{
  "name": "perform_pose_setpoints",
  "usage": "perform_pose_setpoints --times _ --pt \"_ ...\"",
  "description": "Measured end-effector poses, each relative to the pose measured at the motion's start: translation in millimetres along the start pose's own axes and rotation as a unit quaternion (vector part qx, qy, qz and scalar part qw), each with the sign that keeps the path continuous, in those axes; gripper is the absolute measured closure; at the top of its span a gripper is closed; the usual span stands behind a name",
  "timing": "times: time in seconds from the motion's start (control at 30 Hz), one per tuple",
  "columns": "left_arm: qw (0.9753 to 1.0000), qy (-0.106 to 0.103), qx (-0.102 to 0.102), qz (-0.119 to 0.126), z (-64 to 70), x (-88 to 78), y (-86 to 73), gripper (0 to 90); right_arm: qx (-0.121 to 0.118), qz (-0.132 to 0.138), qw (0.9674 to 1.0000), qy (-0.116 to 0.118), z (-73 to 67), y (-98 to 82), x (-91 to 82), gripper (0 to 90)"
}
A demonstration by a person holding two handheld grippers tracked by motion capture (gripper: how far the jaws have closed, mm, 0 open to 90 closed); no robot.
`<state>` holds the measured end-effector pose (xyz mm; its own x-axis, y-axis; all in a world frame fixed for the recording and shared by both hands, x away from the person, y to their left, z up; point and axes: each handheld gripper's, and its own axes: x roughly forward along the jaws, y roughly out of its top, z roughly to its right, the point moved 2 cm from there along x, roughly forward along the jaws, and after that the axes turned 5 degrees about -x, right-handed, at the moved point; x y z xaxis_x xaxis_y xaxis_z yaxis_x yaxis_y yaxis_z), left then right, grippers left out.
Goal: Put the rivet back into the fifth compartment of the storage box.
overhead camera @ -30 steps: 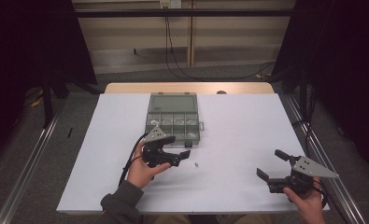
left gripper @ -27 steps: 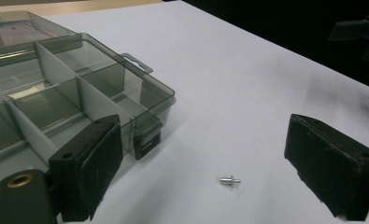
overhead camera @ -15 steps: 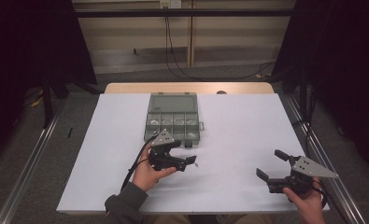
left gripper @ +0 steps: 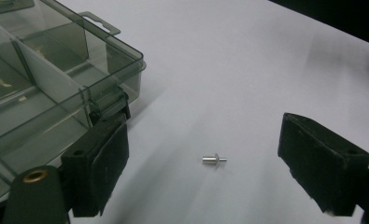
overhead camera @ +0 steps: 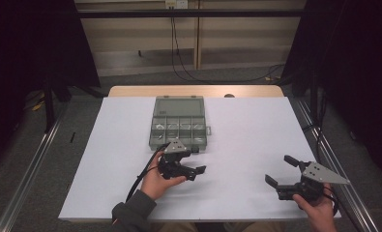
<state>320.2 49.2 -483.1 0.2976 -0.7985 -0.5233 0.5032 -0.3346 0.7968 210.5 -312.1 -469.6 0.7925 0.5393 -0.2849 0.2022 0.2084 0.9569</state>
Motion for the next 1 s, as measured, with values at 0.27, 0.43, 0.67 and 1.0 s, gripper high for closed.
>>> perform_pose_setpoints --times 0.27,0.43,0.67,1.0 --pt "0.9996 0.012 0.003 -0.024 -0.5 4.5 -2.7 30.9 0.0 0.0 1.0 0.0 -0.1 0.1 0.0 1.4" --pt "0.9993 0.011 0.003 -0.035 -0.1 7.0 -3.9 43.3 0.0 0.0 1.0 0.0 -0.1 0.2 -0.1 1.4" --pt "0.9989 -0.003 0.012 -0.046 3.6 18.7 -6.5 54.0 0.0 0.0 1.0 0.0 -0.1 0.2 -0.2 1.4" --pt "0.9981 -0.011 0.011 -0.06 3.8 23.5 -8.5 66.6 -0.002 -0.004 1.0 0.0 0.0 -0.5 0.0 1.1"
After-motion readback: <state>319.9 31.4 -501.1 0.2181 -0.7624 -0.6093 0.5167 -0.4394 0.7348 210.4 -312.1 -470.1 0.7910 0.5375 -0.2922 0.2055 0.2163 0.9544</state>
